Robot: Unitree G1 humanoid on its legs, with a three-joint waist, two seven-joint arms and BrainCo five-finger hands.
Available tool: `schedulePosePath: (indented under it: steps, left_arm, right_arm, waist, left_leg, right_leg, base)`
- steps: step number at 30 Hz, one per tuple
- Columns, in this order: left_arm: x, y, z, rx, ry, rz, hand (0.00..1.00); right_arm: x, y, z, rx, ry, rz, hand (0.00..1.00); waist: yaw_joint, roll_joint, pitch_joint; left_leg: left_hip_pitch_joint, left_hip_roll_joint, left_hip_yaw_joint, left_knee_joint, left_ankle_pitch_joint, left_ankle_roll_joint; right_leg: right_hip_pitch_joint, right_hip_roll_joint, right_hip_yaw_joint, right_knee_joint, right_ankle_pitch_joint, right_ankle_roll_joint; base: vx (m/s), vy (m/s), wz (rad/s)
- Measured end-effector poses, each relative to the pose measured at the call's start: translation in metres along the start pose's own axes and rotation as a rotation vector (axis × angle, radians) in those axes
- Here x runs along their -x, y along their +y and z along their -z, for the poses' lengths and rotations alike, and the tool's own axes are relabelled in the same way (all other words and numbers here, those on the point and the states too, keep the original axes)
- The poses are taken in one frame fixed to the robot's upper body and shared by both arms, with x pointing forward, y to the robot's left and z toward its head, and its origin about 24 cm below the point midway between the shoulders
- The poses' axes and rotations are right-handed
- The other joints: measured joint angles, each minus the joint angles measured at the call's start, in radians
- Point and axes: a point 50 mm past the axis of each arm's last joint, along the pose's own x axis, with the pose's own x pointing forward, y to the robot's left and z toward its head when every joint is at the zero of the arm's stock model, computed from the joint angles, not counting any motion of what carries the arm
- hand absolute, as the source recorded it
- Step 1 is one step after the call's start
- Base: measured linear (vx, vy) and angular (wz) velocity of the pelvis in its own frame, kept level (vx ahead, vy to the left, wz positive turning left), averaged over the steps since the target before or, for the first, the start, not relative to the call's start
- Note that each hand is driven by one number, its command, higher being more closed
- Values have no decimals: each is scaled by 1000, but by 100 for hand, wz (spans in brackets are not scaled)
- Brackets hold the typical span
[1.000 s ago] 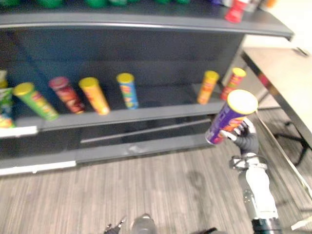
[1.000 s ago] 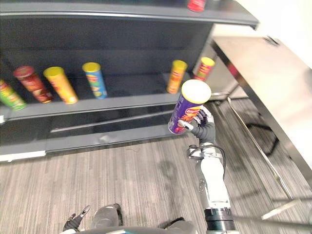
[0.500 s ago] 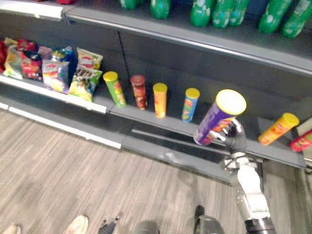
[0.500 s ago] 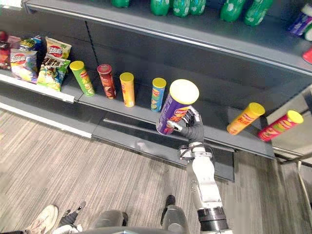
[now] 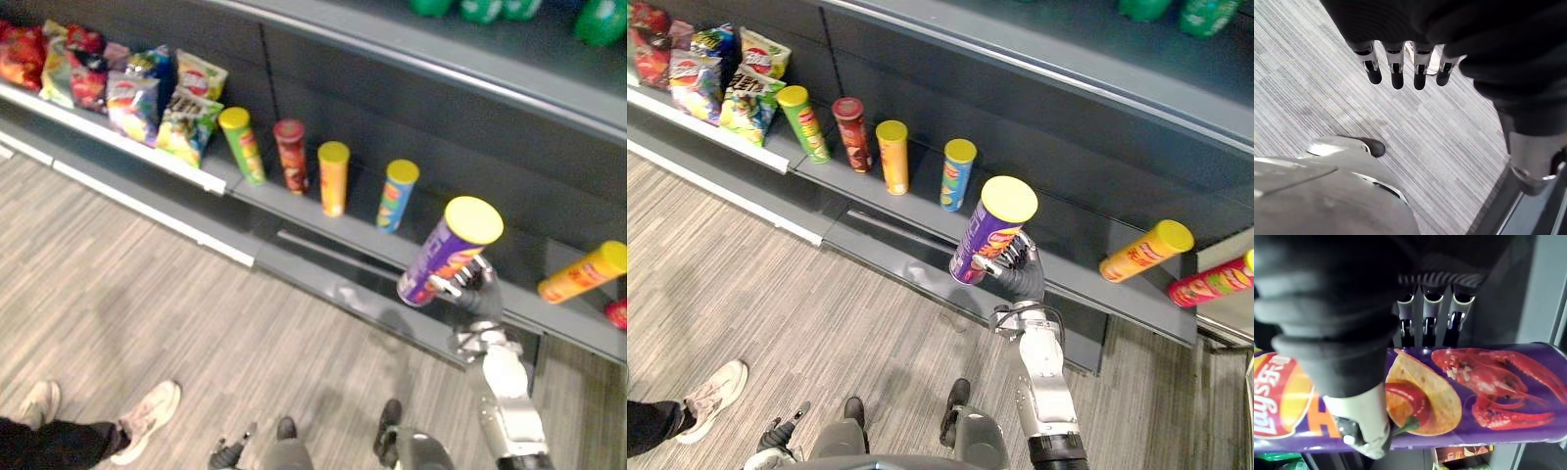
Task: Put the gum and the chips on the shelf.
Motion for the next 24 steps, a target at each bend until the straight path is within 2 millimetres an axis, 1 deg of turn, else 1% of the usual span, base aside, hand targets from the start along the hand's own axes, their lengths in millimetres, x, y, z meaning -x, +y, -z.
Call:
schedulePosePath:
  steps: [2,5,7,10,11,12,13,14,16,18,19,20,22,24]
  left_arm:
    - [1,-3,0,-29,-4,15,0]
    - [1,-6,-3,-65,-23,31,0]
    - [1,-7,-5,-77,-34,37,0]
    - [0,-13,-13,-105,-81,62,0]
    - [0,-18,-19,-114,-100,75,0]
    - [0,-19,-21,-116,-109,78,0]
    - [0,-23,-25,-117,-127,85,0]
    - [1,-26,-28,-116,-140,90,0]
    - [1,-37,-43,-109,-190,106,0]
    - [1,-42,-51,-106,-214,112,0]
    - [2,-46,-57,-105,-238,121,0]
    - [2,-49,-61,-104,-248,127,0]
    - [4,-56,-69,-113,-281,149,0]
    - [5,-60,-74,-113,-296,160,0]
  right_arm:
    - [-1,8,2,30,-4,-2,100]
    - [-5,6,6,79,8,26,100]
    - [-10,3,9,85,19,59,100]
    - [-27,-9,7,131,3,158,100]
    - [-39,-14,2,143,-16,213,100]
    - [-44,-16,0,150,-25,238,100]
    - [-53,-19,-7,149,-49,282,100]
    - [-58,-20,-11,145,-67,300,100]
    - [-80,-20,-33,130,-143,358,100]
    - [-92,-19,-44,115,-174,384,100]
    - [-100,-19,-54,106,-202,406,100]
    - [-105,-20,-59,99,-216,424,100]
    - [-120,-21,-80,75,-262,478,100]
    - [-126,-24,-91,70,-293,508,100]
  waist:
    - [3,0,0]
    - [2,1,1]
    - [0,7,4]
    - [1,23,13]
    - [2,40,32]
    - [3,47,38]
    - [7,61,48]
    - [10,66,57]
    - [9,90,107]
    - [9,92,128]
    - [10,95,144]
    - [10,99,156]
    - [14,111,186]
    - [23,120,200]
  left_leg:
    - [-1,-22,19,-2,3,3]
    - [-4,-37,41,-3,3,4]
    - [-18,-41,43,-3,4,6]
    - [-54,-46,47,-3,12,17]
    - [-59,-50,48,-2,19,18]
    - [-60,-50,49,-1,20,18]
    - [-75,-52,55,1,21,19]
    - [-75,-52,62,2,22,21]
    - [-95,-54,66,21,23,23]
    - [-116,-52,67,36,23,23]
    - [-132,-51,68,46,24,24]
    - [-140,-51,66,53,25,25]
    - [-165,-50,66,71,25,25]
    - [-181,-50,64,76,26,27]
  right_leg:
    - [18,-10,15,-65,48,10]
    - [21,-17,31,-107,82,18]
    - [16,-19,35,-113,89,19]
    - [-27,-23,42,-112,105,14]
    - [-35,-25,44,-110,111,12]
    - [-41,-27,46,-104,111,12]
    - [-58,-30,57,-90,111,12]
    - [-68,-31,63,-84,111,12]
    - [-94,-36,71,-66,111,12]
    - [-116,-36,77,-55,113,9]
    - [-134,-36,81,-47,114,8]
    - [-138,-36,82,-46,114,8]
    - [-161,-37,85,-43,122,-1]
    - [-173,-37,84,-43,125,-2]
  base:
    - [-16,151,-10]
    - [-37,86,-17]
    - [-67,37,-8]
    - [-84,-1,-3]
    - [-44,-8,-4]
    - [-73,-5,-7]
    - [-71,-2,-12]
    - [-76,-2,-17]
    - [-81,-8,-9]
    - [-55,-15,-3]
    - [-37,-15,-1]
    - [0,0,0]
    - [-34,0,-1]
    - [-4,-1,2]
